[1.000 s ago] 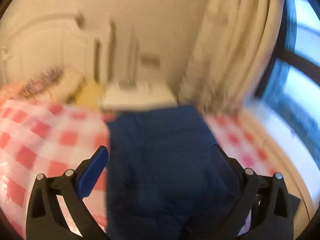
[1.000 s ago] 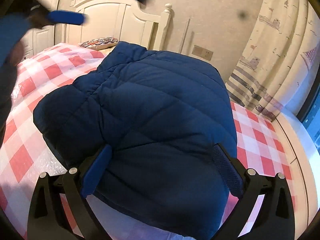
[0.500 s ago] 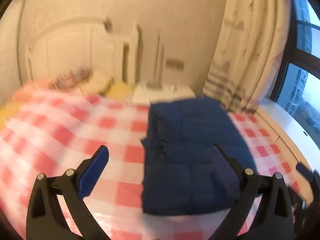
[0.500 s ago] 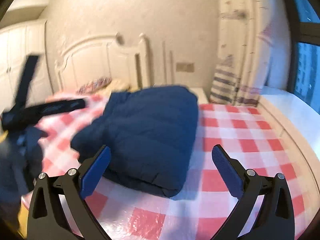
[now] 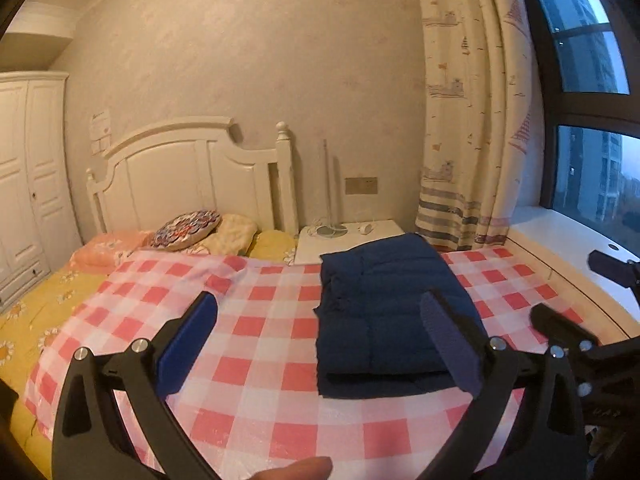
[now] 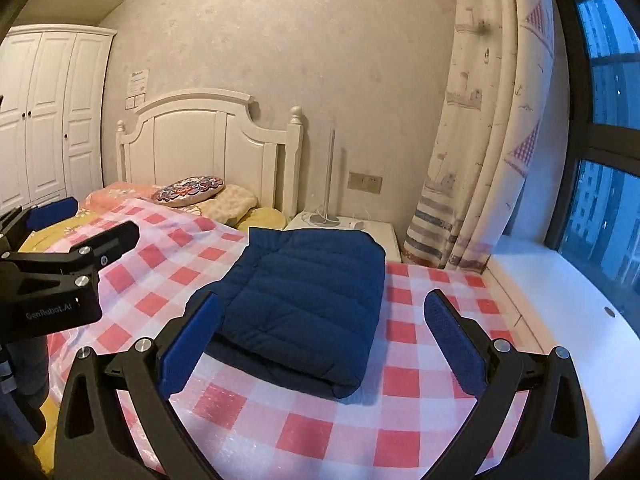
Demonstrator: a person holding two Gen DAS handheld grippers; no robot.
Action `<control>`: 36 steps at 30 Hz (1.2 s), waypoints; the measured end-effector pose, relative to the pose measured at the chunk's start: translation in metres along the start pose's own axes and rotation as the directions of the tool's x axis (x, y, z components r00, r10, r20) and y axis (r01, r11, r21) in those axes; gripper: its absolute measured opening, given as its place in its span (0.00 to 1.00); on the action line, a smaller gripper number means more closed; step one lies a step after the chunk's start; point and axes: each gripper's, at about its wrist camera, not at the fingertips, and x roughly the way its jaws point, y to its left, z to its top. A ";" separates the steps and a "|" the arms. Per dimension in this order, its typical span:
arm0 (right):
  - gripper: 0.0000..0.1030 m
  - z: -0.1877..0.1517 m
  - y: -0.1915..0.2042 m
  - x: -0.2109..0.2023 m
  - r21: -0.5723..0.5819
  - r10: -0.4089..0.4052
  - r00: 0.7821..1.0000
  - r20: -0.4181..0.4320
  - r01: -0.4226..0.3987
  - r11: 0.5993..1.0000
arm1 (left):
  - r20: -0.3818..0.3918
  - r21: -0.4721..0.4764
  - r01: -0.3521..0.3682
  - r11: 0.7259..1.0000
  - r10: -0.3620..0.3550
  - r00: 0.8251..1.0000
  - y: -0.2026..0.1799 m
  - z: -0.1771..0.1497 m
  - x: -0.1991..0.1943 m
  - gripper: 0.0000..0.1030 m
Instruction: Fold large clothes
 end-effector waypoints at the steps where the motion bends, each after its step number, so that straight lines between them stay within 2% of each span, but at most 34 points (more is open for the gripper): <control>1: 0.96 0.000 0.000 -0.001 0.003 -0.002 1.000 0.001 0.002 1.000 | -0.005 -0.007 -0.004 1.000 0.004 1.000 0.002 -0.001 0.002 0.98; 7: 0.96 -0.003 -0.004 0.005 0.025 -0.001 1.000 -0.013 0.001 1.000 | -0.040 -0.041 -0.006 0.999 0.004 0.999 0.011 -0.008 0.013 0.98; 36: 0.96 -0.008 -0.002 0.008 0.027 0.016 0.999 -0.039 -0.015 1.000 | -0.066 -0.013 0.013 1.000 -0.014 0.998 0.004 -0.016 0.014 0.98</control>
